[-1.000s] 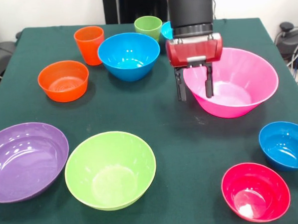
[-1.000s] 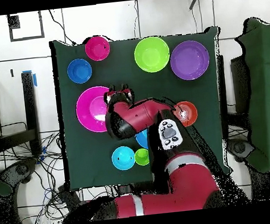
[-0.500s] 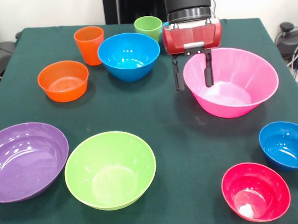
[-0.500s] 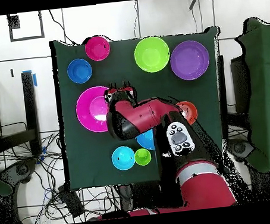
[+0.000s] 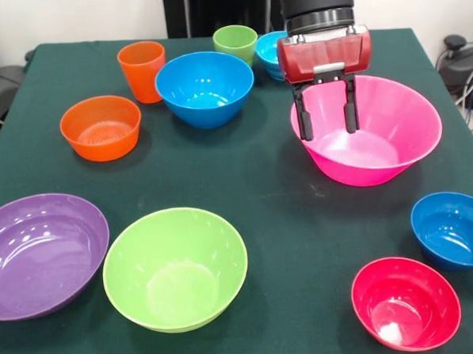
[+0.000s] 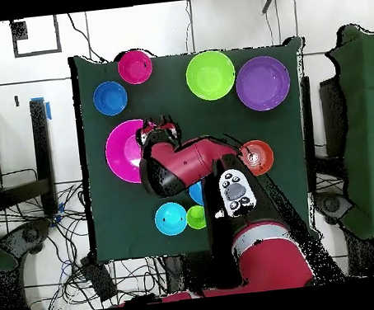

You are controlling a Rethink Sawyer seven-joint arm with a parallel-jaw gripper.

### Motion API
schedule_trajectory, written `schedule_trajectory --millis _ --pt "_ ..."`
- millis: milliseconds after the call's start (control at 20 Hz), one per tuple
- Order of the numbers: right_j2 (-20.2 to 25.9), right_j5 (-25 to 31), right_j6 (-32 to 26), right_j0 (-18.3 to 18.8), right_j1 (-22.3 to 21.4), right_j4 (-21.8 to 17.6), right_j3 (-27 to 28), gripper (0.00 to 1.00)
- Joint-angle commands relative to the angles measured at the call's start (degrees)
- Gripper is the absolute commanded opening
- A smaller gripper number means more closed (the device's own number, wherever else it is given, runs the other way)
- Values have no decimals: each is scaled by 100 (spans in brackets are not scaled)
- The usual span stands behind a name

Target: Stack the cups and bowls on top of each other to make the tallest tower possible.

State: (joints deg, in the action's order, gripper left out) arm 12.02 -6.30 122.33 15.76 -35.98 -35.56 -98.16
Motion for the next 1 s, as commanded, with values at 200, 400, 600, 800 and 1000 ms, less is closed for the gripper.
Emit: schedule_trajectory --millis 200,400,600,800,1000 --pt "912 1072 -261 621 -13 -216 -615 100" --pt "1061 897 -126 929 -116 -278 -1107 100" --pt "1153 730 -6 1060 -220 -283 -1406 100" --pt "1041 597 21 989 -231 -310 -1437 100" --pt "-439 -213 61 -169 -276 -447 -1036 100"
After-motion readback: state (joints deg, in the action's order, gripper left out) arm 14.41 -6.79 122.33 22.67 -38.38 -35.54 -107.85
